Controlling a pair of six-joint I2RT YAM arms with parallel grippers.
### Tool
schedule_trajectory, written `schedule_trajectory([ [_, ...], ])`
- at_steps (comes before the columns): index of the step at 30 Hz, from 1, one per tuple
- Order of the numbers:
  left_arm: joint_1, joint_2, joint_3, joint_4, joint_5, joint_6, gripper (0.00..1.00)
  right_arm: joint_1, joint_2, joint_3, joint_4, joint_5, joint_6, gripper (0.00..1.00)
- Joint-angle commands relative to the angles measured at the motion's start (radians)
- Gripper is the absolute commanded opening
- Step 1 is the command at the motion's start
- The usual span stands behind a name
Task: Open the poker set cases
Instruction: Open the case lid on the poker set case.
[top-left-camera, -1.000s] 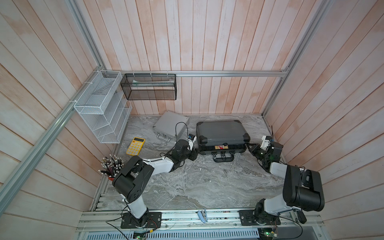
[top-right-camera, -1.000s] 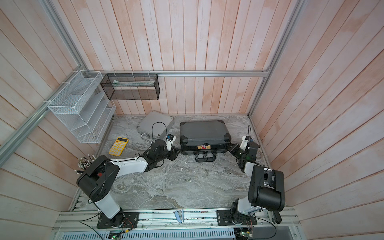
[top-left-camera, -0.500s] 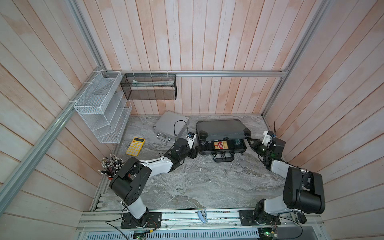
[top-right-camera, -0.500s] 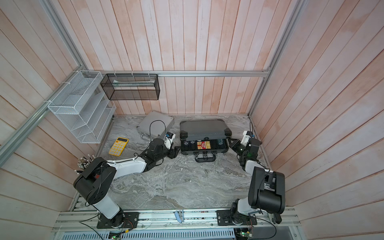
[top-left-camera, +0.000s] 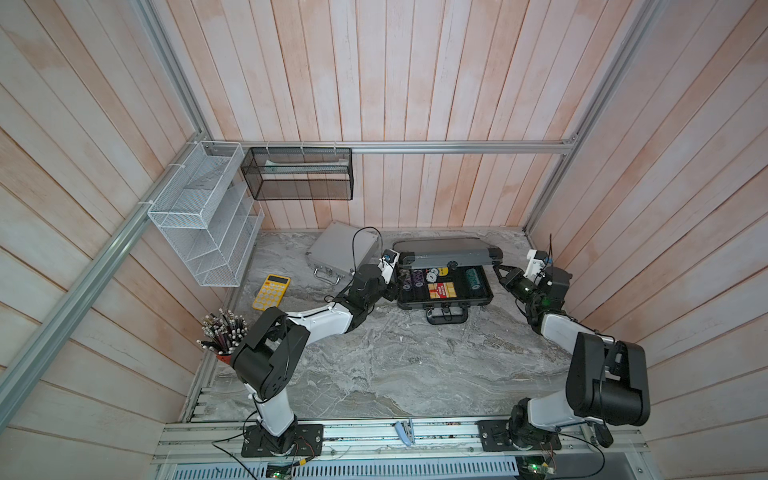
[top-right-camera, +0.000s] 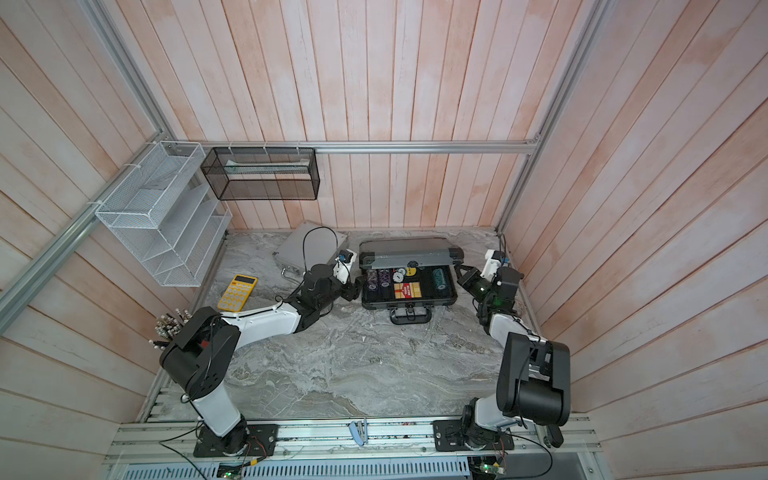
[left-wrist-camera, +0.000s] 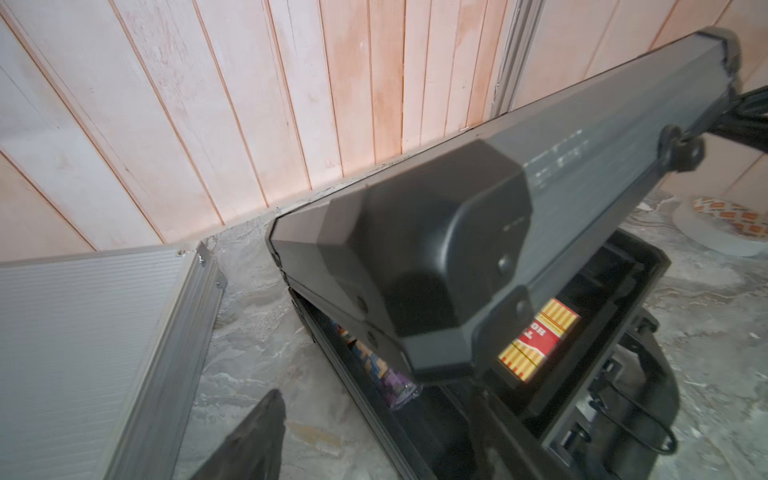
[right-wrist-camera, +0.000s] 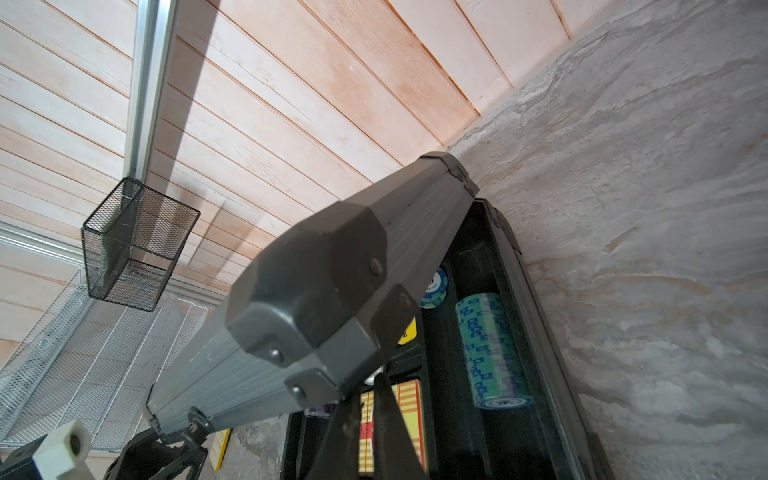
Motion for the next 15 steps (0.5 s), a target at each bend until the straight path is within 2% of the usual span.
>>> schedule_trajectory([
  [1,-0.005,0.036,0.032,0.046,-0.105,0.054,0.72,0.009,0.018,0.040,0.058,-0.013,0.013,0.11],
  [4,-0.005,0.041,0.036,0.092,-0.129,0.077,0.72,0.011,0.027,0.047,0.063,-0.016,0.019,0.11],
  [15,-0.008,0.079,0.085,0.183,-0.113,0.138,0.61,0.015,0.064,0.072,0.107,-0.030,0.062,0.11],
])
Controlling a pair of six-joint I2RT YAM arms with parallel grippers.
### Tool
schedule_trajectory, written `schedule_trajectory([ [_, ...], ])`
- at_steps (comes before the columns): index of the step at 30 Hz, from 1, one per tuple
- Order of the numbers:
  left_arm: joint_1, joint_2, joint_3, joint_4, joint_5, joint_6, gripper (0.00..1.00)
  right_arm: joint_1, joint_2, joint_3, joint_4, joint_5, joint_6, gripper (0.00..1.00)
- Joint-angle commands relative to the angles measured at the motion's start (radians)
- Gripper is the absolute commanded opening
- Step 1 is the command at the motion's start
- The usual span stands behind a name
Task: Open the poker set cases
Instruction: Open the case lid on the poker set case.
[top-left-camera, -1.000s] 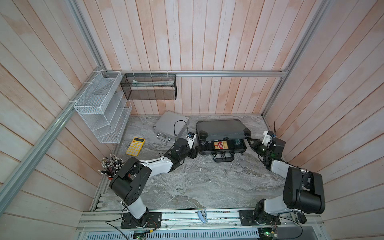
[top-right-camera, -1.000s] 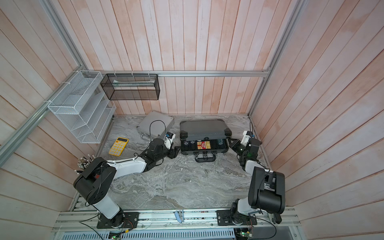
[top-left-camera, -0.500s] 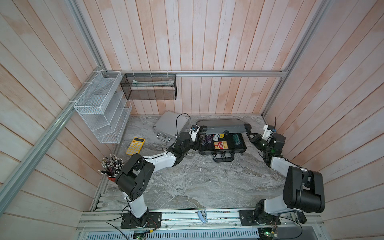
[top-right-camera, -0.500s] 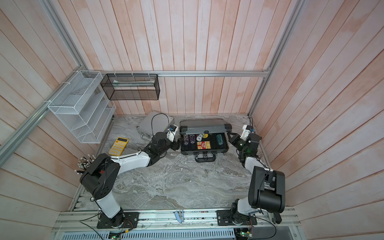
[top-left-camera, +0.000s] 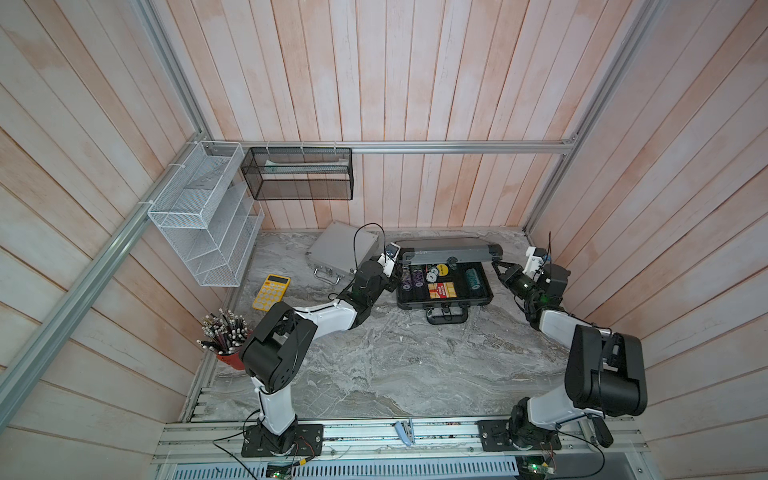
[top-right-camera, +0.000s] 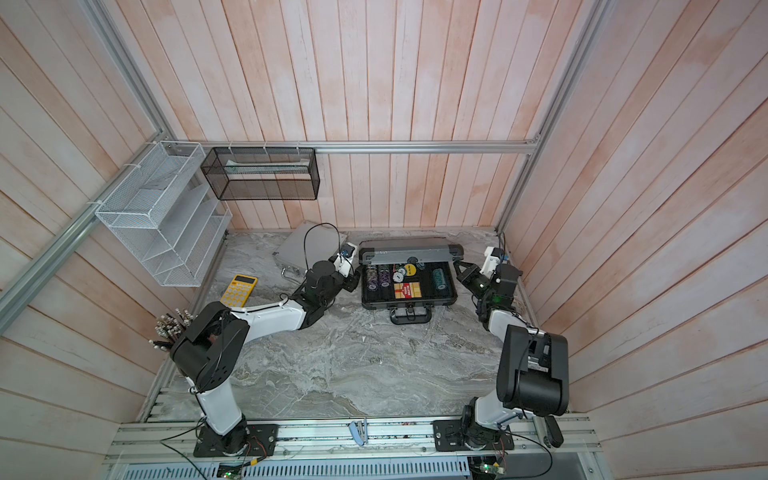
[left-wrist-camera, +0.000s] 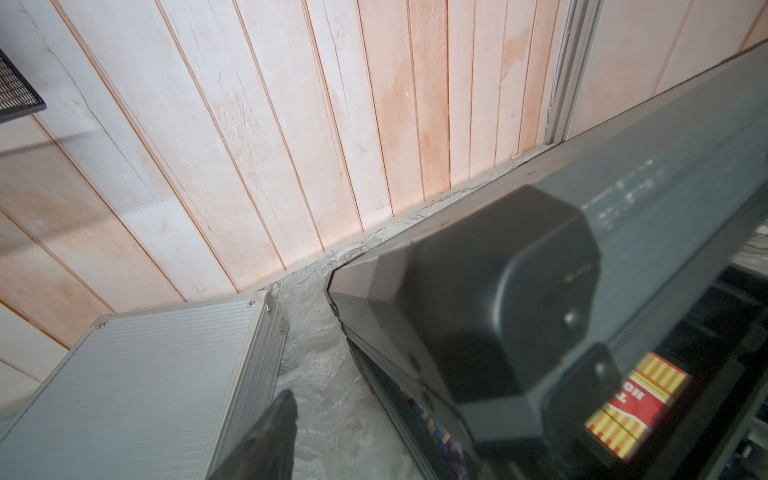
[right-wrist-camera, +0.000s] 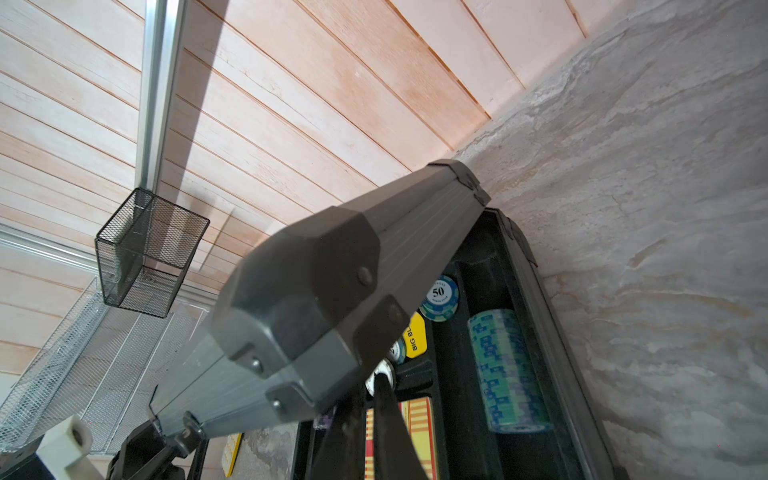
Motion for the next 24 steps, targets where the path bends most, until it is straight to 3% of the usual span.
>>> schedule_trajectory([
  [1,-0.008,0.023,0.040,0.070,0.003,0.026,0.59,0.010,0.012,0.041,0.057,-0.019,0.019,0.11],
  [16,-0.009,0.085,0.148,0.054,-0.066,0.046,0.45,0.018,0.054,0.083,0.061,-0.015,0.023,0.12],
  [24,-0.008,0.104,0.187,0.035,-0.093,0.049,0.31,0.020,0.055,0.086,0.057,-0.013,0.022,0.14],
])
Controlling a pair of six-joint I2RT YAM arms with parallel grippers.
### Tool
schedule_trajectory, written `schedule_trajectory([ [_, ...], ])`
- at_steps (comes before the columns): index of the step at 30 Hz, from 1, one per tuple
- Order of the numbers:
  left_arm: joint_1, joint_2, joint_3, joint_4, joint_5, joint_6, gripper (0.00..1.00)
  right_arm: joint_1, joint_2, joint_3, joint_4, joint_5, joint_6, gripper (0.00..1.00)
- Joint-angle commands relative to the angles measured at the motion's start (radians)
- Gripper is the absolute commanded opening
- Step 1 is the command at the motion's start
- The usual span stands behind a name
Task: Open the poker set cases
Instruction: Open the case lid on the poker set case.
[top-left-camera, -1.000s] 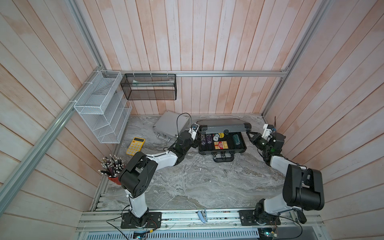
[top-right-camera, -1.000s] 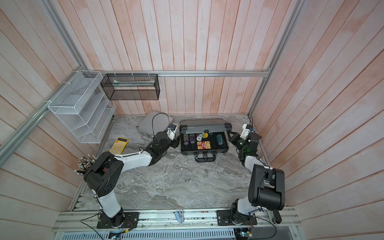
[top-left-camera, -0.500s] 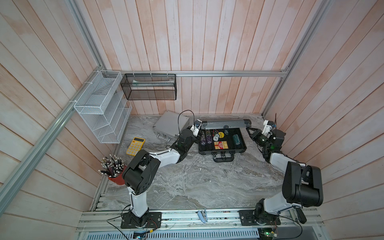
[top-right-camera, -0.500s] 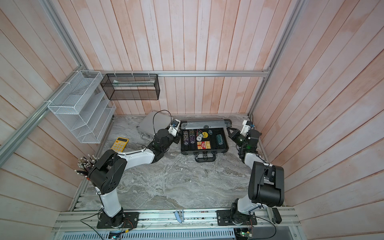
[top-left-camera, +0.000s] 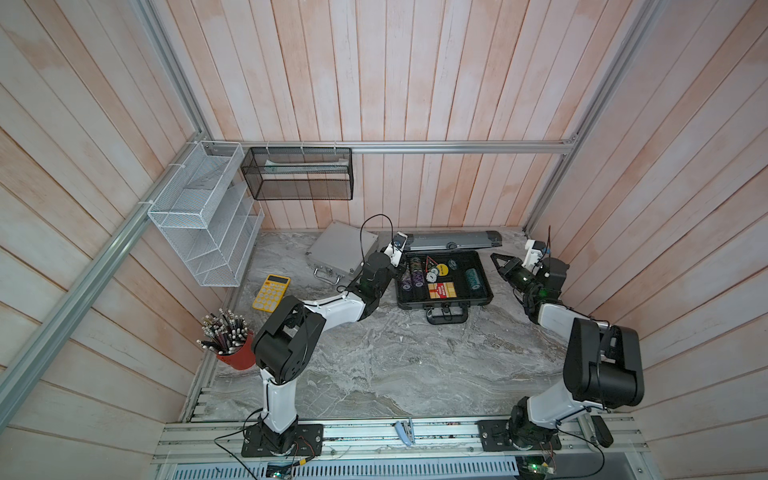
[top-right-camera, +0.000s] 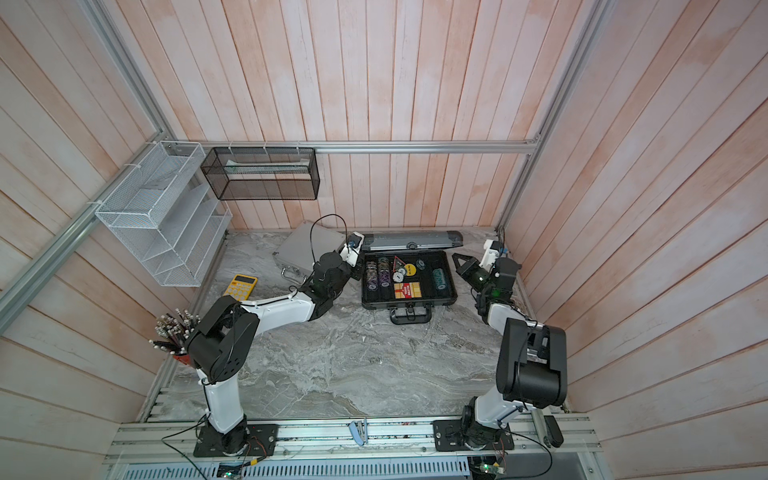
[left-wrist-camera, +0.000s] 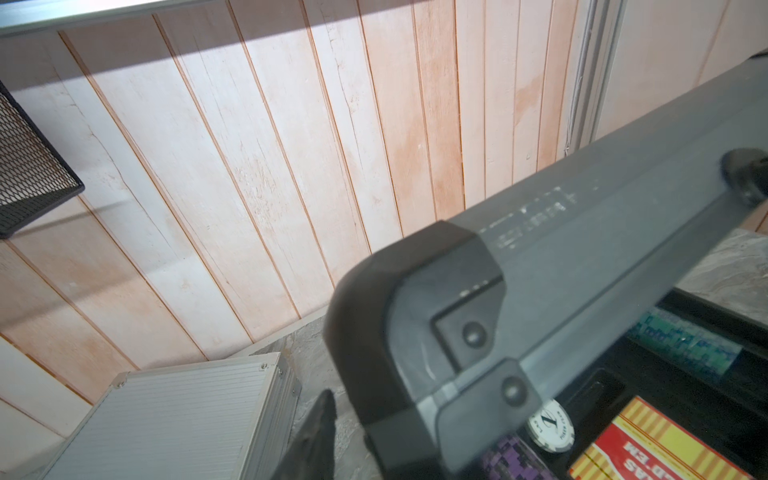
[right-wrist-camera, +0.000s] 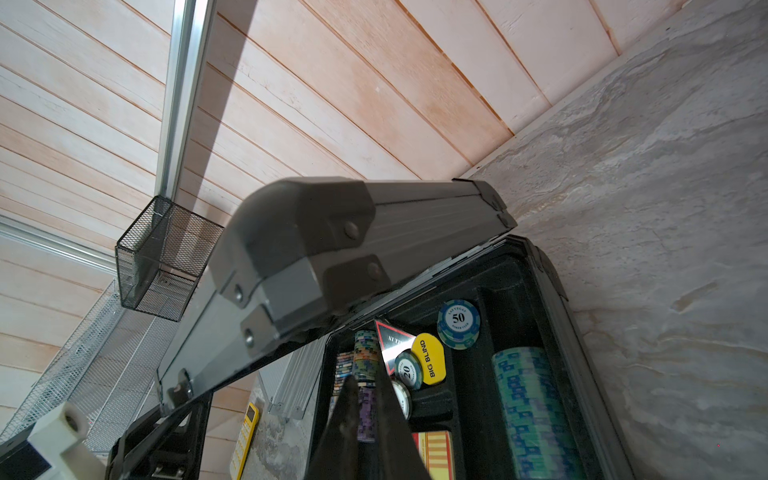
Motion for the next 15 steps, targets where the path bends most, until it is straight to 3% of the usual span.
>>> schedule_trajectory([
  [1,0.003,0.021,0.046,0.002,-0.034,-0.003,0.28,0.006,0.004,0.028,0.023,-0.004,-0.005,0.14],
  [8,0.006,0.062,0.153,-0.137,-0.042,-0.072,0.09,0.006,-0.055,0.014,-0.110,0.048,-0.096,0.18],
  [15,0.018,0.124,0.248,-0.236,-0.035,-0.126,0.00,0.006,-0.125,-0.060,-0.254,0.124,-0.190,0.19],
])
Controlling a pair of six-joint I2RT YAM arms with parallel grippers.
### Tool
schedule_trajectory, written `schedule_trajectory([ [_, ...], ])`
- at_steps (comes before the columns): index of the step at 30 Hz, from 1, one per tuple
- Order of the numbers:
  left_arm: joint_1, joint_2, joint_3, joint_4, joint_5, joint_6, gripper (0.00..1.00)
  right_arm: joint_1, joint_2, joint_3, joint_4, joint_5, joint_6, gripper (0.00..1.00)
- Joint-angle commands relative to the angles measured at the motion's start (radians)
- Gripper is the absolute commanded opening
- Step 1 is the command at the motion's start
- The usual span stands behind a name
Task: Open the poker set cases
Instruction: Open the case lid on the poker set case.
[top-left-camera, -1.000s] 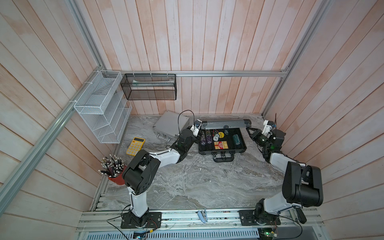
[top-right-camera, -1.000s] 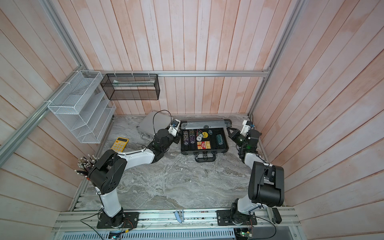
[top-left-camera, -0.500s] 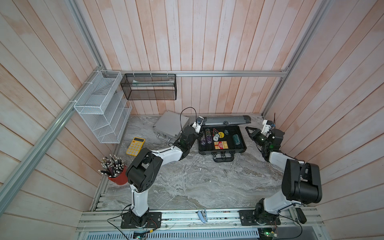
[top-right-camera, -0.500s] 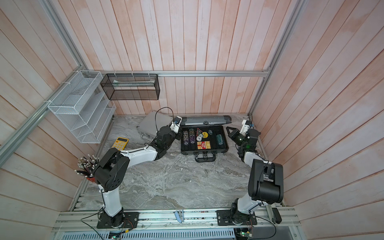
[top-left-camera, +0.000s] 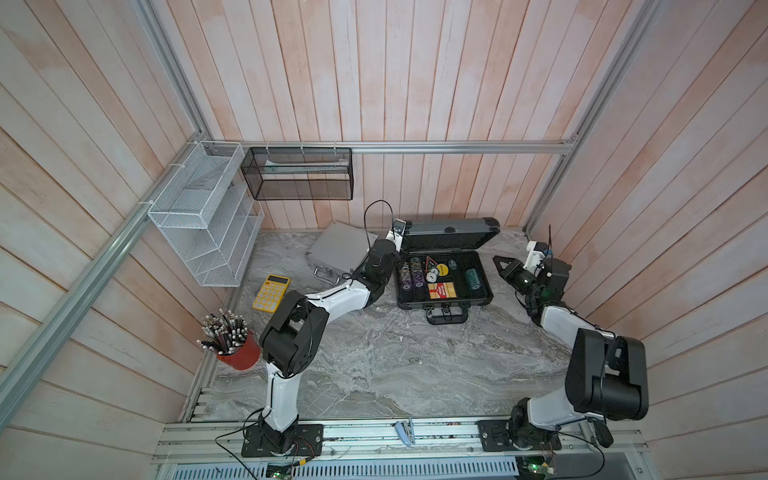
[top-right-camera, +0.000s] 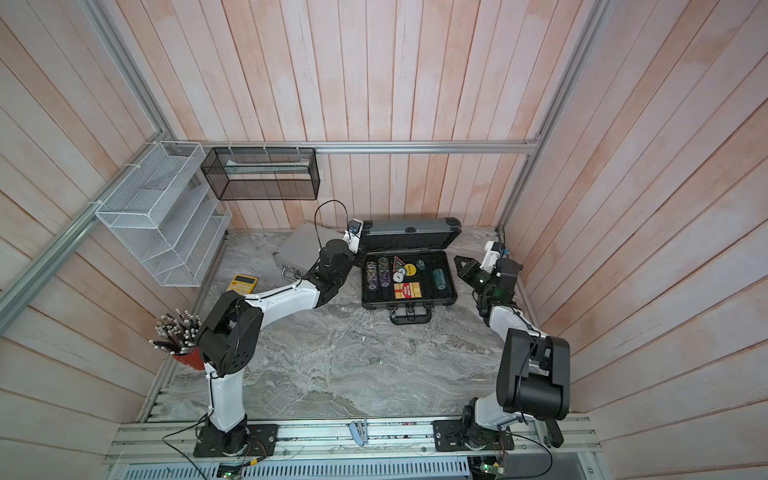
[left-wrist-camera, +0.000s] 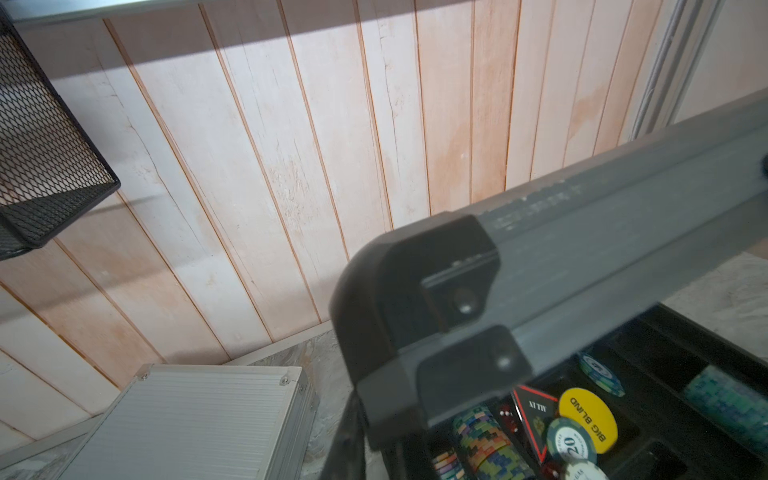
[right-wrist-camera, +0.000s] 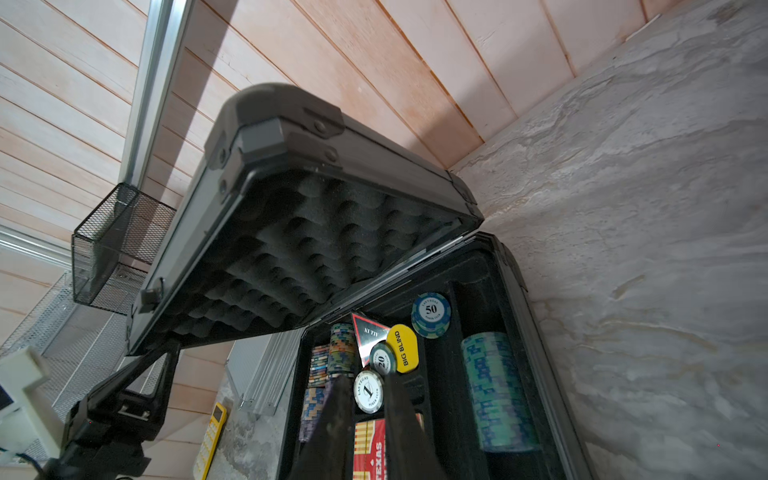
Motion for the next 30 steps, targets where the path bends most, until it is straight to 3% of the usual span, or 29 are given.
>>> schedule_trajectory([
  [1,0.007,0.060,0.059,-0.089,0.051,-0.049,0.00,0.006,-0.038,-0.050,-0.109,0.056,-0.073,0.19],
  [14,0.086,0.275,0.358,-0.290,0.175,-0.209,0.00,0.008,-0.079,-0.168,-0.155,0.118,-0.127,0.19],
  [30,0.121,0.565,0.739,-0.503,0.365,-0.311,0.00,0.011,-0.085,-0.222,-0.141,0.132,-0.121,0.18],
])
